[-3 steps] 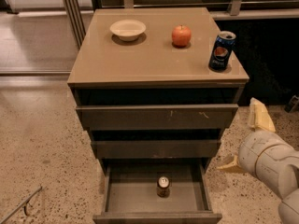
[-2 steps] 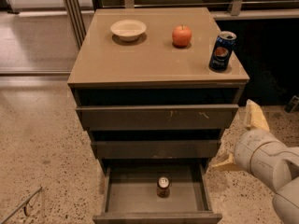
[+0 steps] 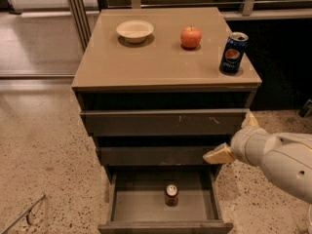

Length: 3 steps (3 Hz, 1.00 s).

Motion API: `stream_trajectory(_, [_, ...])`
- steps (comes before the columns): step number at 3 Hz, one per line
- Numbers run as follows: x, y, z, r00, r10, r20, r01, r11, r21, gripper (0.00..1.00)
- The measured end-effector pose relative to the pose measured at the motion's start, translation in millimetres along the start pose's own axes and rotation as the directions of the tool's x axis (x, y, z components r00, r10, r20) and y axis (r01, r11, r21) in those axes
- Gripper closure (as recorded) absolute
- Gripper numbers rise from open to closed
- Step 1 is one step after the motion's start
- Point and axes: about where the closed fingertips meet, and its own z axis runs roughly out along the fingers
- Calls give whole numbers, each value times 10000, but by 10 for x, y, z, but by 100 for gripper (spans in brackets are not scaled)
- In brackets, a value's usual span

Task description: Pick orange can from bottom drawer and place on counter

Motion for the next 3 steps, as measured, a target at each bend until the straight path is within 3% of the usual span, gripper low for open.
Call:
stream_trajectory(1, [-47,-102,178,9979,644,74,-643,9977,-199,0])
stream_trajectory(2, [-47,-102,178,9979,644,74,-643,9977,-199,0])
stream_trajectory(3, [-191,-369,66,9947,1021,-134,-1020,9947,81,0])
